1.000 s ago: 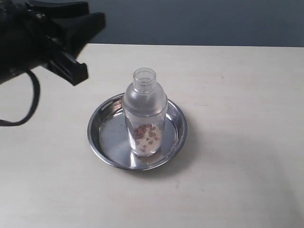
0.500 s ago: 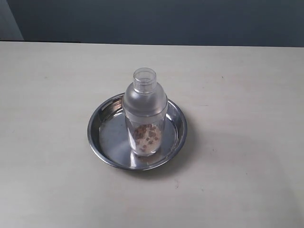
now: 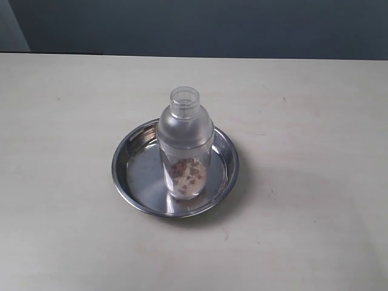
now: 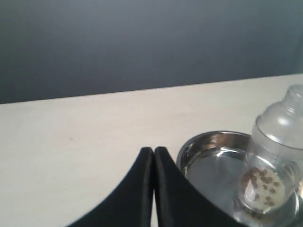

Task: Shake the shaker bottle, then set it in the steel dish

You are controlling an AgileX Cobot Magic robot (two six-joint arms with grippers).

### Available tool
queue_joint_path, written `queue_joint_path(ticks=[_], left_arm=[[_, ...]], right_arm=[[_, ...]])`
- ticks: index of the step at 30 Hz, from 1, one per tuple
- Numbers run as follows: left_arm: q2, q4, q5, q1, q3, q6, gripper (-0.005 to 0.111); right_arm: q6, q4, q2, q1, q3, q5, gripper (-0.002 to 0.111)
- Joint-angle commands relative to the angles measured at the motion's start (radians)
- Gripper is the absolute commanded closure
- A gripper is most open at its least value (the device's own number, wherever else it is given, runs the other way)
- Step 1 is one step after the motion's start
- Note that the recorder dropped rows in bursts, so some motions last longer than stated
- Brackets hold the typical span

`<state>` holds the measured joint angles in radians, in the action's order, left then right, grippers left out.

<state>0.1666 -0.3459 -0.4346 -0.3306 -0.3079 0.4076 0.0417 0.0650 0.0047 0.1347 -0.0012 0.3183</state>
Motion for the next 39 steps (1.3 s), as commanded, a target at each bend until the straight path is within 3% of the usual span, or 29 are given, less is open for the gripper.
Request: queue_joint_path(ticks=[1,4,8,18,39], left_arm=[[-0.102,0.252,0.061,0.002,0.107,-0.297,0.106],[-0.144,0.346,0.123,0.002,0.168,-0.418,0.106],[-0.167,0.39,0.154,0.036,0.224,-0.415,0.106],[-0.167,0.504,0.158,0.23,0.308,-0.408,0.106],[-0.167,0.499,0.201,0.233,0.308,-0.416,0.106]], right_arm=[[0.002,0.001,-0.005,0.003,0.001,-0.014,0.109],[0.002,0.001,-0.005,0.003,0.001,-0.014,0.109],[0.002,0.001,-0.005,0.003,0.001,-0.014,0.109],[0.002,0.001,-0.005,0.003,0.001,-0.014,0.109],[0.002,0.001,-0.005,0.003,0.001,-0.014,0.109]])
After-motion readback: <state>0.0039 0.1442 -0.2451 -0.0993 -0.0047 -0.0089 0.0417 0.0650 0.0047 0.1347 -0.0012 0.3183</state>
